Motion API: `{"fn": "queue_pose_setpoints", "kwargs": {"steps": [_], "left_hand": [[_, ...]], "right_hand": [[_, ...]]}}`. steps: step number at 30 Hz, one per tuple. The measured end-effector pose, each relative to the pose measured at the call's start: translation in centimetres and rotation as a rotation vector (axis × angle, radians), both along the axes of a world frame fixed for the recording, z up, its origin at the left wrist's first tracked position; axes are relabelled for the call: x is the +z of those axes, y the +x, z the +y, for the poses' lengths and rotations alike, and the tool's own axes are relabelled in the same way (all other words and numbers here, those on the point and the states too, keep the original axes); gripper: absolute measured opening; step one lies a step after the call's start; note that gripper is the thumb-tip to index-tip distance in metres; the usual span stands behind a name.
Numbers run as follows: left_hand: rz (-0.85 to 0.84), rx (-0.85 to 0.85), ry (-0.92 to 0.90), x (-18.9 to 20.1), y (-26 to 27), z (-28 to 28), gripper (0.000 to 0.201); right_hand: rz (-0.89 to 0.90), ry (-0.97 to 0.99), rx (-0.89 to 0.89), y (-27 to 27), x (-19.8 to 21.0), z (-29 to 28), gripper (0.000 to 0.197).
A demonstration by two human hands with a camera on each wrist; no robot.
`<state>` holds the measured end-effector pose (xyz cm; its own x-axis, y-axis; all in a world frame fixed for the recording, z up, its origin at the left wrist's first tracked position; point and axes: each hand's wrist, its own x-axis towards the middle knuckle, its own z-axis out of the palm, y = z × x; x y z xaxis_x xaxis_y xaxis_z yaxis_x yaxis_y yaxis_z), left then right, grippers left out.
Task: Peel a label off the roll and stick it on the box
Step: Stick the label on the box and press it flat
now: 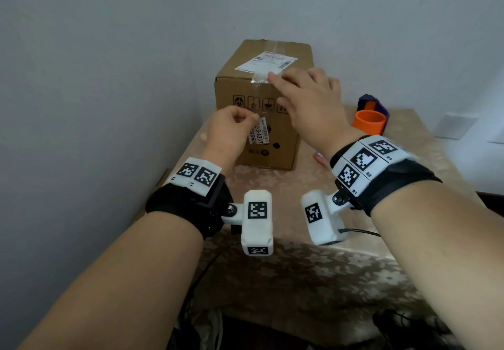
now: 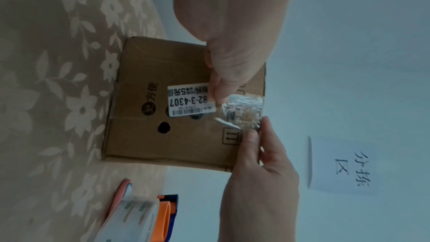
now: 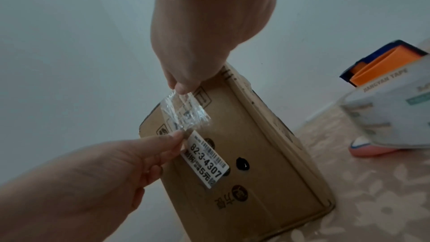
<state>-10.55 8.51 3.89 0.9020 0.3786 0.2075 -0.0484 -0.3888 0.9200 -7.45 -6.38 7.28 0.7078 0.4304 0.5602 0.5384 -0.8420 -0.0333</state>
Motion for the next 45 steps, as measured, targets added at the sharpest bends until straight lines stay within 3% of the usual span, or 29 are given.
{"fn": "queue_pose_setpoints", "kwargs": {"steps": [4, 12, 18, 23, 31, 39, 45], "left_hand": [[0.003, -0.037, 0.055, 0.6, -0.4, 0.1, 0.011], [0.125, -0.245, -0.173, 1.8, -1.3, 1.3, 0.017], [0.123, -0.147, -0.147, 0.8, -0.7, 1.7, 0.015], [0.067, -0.122, -0.104, 0.9, -0.6, 1.1, 0.011], [0.055, -0.145, -0.174, 1.2, -0.7, 1.2, 0.023], [0.067, -0.105, 0.019, 2.4, -0.8, 1.4, 0.036], [0.260, -0.197, 0.274, 4.1, -1.3, 1.8, 0.038]], "right_hand": [[0.010, 0.022, -0.012, -0.1, 0.3, 0.3, 0.039], [-0.001, 0.115, -0.011, -0.1, 0.2, 0.8, 0.035], [0.032, 0.243, 0.071, 0.7, 0.9, 2.6, 0.024], [0.025, 0.186, 0.021, 1.1, 1.1, 2.9, 0.023], [-0.105, 0.047, -0.059, 0.7, 0.0, 3.4, 0.044], [-0.170, 0.042, -0.073, 0.9, -0.5, 3.6, 0.040], [-0.185, 0.049, -0.062, 1.0, -0.6, 3.4, 0.036]]}}
